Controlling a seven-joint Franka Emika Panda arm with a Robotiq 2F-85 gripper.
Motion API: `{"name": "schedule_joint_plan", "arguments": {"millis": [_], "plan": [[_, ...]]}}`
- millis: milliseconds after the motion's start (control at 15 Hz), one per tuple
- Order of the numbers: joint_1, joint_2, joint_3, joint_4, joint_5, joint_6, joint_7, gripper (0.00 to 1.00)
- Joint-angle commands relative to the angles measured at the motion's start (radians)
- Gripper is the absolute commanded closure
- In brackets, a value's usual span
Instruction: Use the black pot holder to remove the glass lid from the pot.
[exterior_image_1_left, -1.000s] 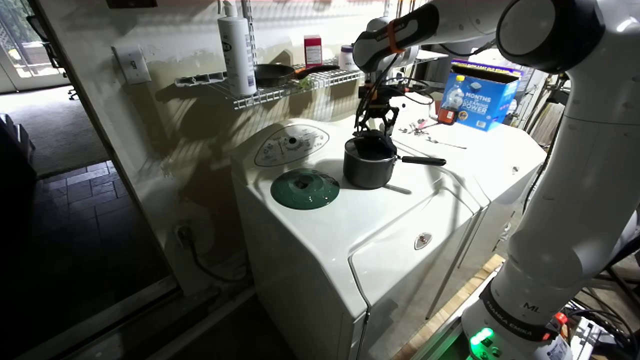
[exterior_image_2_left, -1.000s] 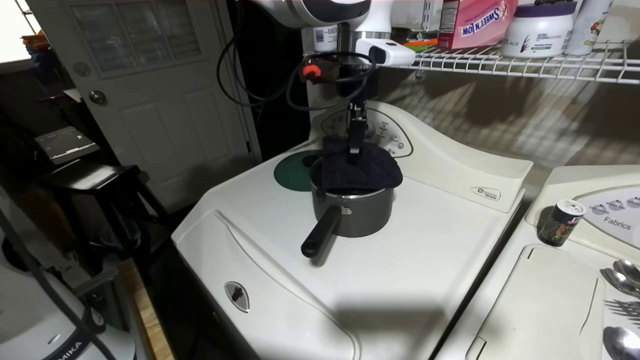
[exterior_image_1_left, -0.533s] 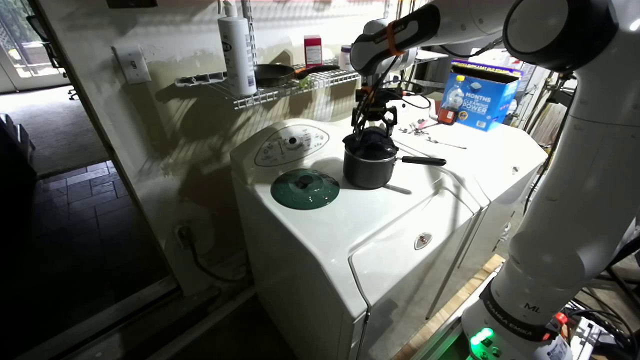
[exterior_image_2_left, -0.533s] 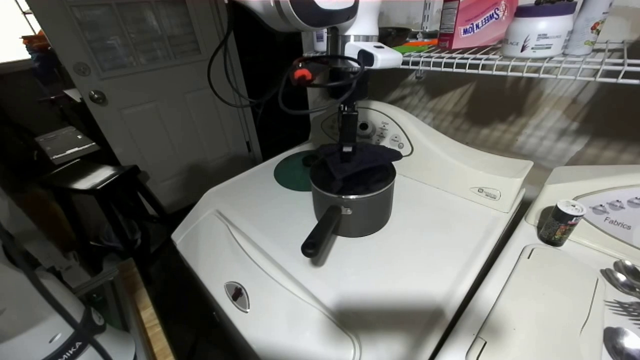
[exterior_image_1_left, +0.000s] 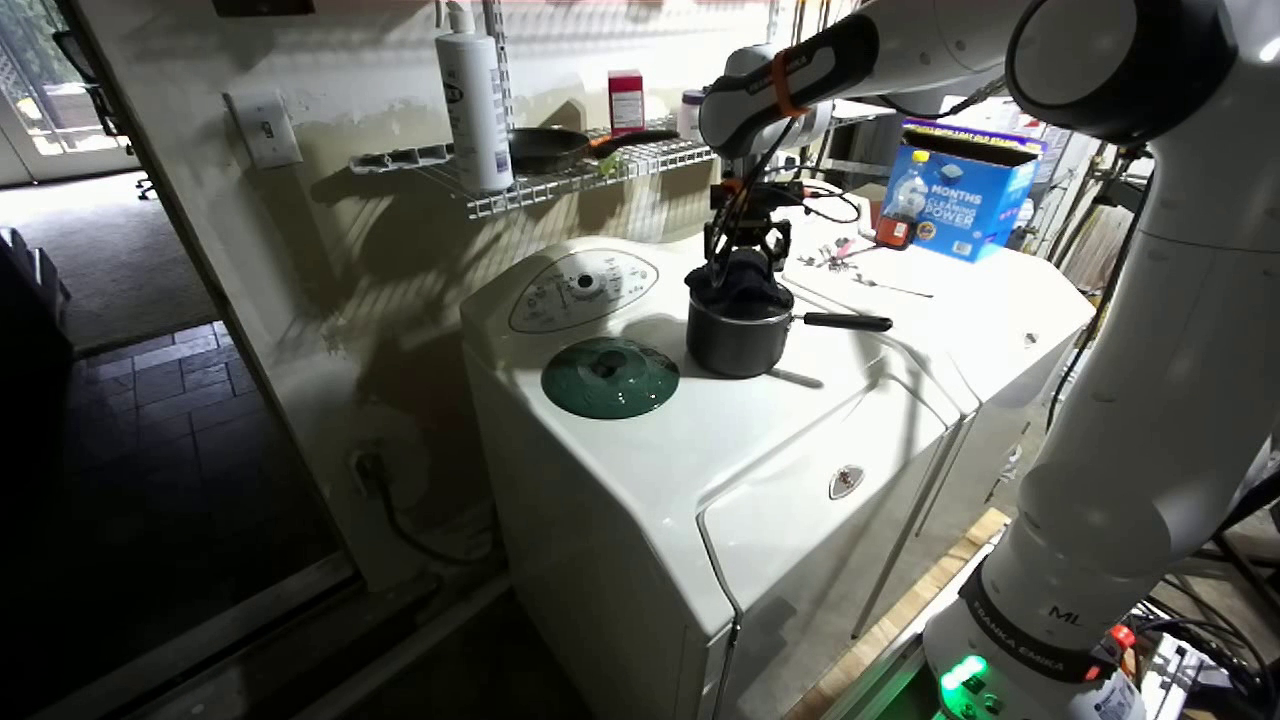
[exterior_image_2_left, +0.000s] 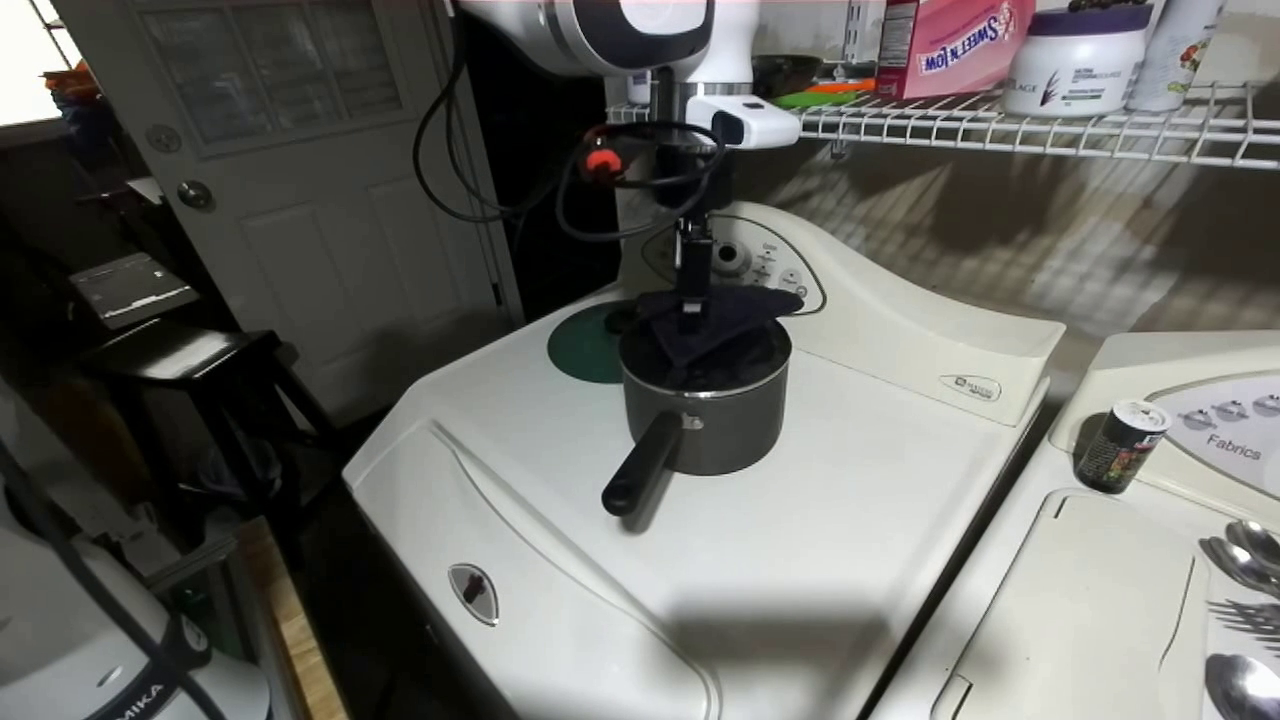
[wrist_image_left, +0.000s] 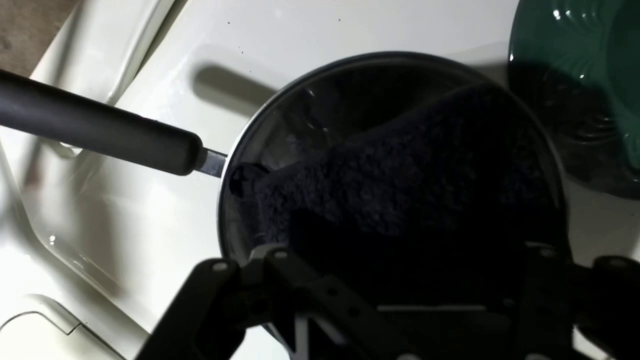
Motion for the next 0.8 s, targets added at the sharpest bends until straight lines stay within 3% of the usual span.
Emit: {"name": "schedule_joint_plan", "arguments": {"millis": [0,133,733], "plan": [[0.010,-0.008,0.000,-0.027,-0.005,0.038,0.011,0.49],[0.013,-0.010,0.000,-0.029,-0.011,0.042,0.012,0.59],[0.008,-0.069,-0.001,-0.063,0.001,0.061,-0.004,0.60]]}}
